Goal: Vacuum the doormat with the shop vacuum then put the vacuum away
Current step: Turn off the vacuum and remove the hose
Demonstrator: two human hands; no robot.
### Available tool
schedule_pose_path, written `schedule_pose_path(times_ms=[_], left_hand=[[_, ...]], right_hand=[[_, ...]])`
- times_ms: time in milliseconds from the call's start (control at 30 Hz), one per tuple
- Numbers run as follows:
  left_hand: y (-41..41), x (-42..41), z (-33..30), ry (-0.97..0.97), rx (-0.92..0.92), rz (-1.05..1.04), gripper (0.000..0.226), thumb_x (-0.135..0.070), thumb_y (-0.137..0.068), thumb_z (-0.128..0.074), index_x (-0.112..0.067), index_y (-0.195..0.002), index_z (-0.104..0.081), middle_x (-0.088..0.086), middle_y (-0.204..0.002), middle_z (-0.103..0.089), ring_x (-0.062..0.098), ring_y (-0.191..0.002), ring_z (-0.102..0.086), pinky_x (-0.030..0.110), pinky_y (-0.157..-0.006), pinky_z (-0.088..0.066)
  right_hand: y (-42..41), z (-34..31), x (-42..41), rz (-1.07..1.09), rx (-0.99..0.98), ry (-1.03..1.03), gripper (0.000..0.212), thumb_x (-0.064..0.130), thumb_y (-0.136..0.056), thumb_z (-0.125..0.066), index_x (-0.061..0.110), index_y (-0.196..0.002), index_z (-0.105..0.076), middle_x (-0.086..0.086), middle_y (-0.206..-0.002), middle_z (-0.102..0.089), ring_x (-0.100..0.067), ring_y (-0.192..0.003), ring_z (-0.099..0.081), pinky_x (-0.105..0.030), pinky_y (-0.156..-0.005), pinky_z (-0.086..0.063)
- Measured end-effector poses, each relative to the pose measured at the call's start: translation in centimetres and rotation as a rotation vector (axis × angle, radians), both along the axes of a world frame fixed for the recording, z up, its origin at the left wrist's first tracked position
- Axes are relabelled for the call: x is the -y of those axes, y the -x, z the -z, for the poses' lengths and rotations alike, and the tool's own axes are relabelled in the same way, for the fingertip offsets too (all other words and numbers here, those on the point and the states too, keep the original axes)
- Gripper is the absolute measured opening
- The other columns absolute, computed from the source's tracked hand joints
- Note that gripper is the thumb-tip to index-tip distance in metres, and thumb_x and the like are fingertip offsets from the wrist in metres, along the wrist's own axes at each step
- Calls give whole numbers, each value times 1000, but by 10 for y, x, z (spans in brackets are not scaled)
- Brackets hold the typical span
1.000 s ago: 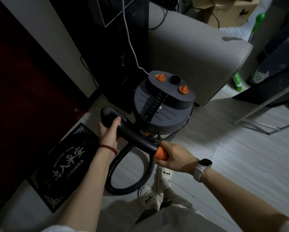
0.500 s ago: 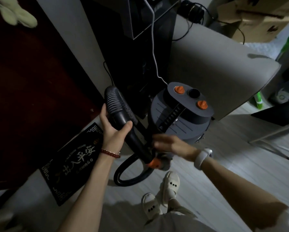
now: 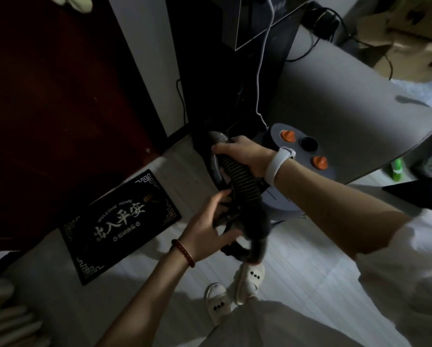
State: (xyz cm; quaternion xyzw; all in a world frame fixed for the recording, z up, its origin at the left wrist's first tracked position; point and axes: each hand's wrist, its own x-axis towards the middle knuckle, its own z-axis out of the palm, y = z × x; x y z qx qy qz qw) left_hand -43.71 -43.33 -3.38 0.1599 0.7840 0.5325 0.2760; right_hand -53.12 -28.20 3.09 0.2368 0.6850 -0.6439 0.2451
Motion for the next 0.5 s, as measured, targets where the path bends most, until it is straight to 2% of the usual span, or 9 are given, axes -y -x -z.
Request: schedule_pose_path(times_ms=[67, 133, 200, 300, 367, 500], left_hand=[[10, 5, 5, 10, -7, -132, 58, -15, -79, -70, -41, -119, -36, -25, -117, -45, 1, -111, -51, 1, -84, -39], [24, 8, 14, 62, -19, -222, 57, -9, -83, -65, -23, -132, -38, -6, -130, -48, 14, -122, -47, 17, -98, -40], [39, 0, 19, 118, -16, -219, 65, -11, -85, -63, -15, -140, -31, 6, -143, -38, 21, -132, -38, 35, -109, -35], [64, -30, 16, 156, -70, -247, 75, -13, -86, -63, -12, -146, -18, 10, -150, -25, 23, -139, -26, 24, -107, -23], [82, -59, 9, 114, -147, -258, 80, -11, -86, -63, -13, -147, -12, 11, -152, -19, 24, -141, -21, 26, -109, -22], [113, -126, -3, 123, -222, -176, 81, -11, -89, -59, -19, -148, -3, 6, -156, -3, 19, -144, -6, 31, -114, -13]], right_hand=[[-6, -4, -11, -195, -99, -181, 15, 13, -87, -60, 4, -96, -52, -6, -70, -56, -9, -43, -56, -16, -39, -47], [-11, -13, -30, -405, -226, -396, 27, 17, -86, -62, 7, -110, -52, 1, -75, -57, -6, -54, -56, -13, -45, -47], [-20, -24, -55, -498, -315, -486, 40, 18, -86, -62, 12, -123, -47, 7, -77, -56, -6, -58, -57, -13, -48, -47], [-37, -37, -93, -511, -393, -570, 52, 18, -85, -62, 15, -132, -40, 5, -80, -59, -4, -54, -57, -19, -48, -47], [-48, -47, -116, -501, -432, -646, 54, 16, -85, -62, 17, -134, -39, -4, -86, -63, -6, -56, -57, -24, -53, -50], [-66, -55, -179, -384, -387, -824, 58, 23, -83, -62, 24, -136, -37, -3, -105, -62, -19, -88, -60, -27, -77, -46]])
